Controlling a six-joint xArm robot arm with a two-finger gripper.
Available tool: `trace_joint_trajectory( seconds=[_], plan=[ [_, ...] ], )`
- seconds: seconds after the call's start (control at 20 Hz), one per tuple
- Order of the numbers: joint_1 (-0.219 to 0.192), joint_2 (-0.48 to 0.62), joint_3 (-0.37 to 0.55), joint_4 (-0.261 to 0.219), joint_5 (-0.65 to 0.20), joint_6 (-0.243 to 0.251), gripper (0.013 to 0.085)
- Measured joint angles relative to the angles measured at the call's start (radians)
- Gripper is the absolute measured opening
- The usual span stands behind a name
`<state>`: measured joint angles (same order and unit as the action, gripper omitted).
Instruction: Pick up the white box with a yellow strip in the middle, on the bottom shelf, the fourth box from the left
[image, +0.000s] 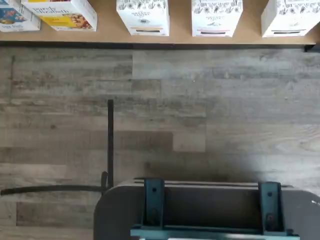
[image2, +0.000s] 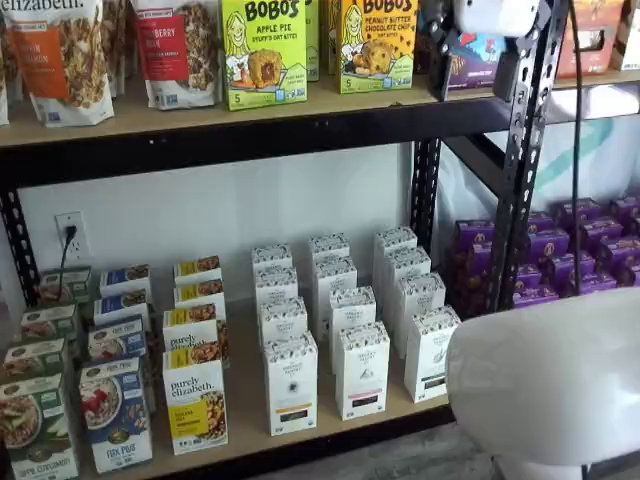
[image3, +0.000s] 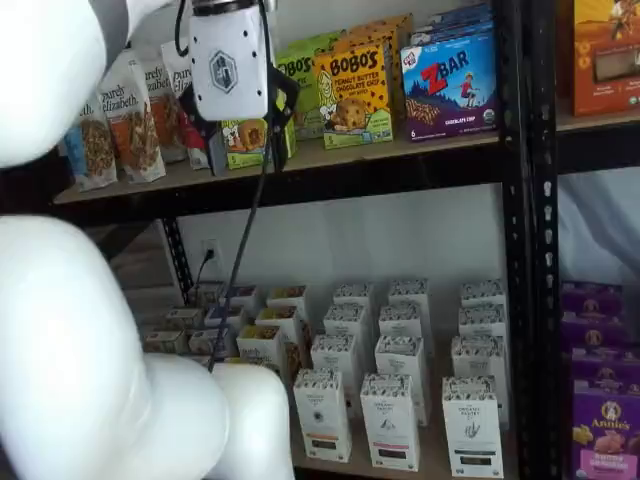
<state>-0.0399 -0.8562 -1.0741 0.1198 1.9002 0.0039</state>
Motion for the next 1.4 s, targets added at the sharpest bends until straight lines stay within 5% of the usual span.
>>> trace_joint_trajectory(
  seconds=[0.8,1.4],
  plan=[
    [0.106,0.035,0.242,-0.025,-0.3,0.075,0.085],
    [0.257,0.106,0.431,-0.052,-0.582,0.207,0.085]
  ],
)
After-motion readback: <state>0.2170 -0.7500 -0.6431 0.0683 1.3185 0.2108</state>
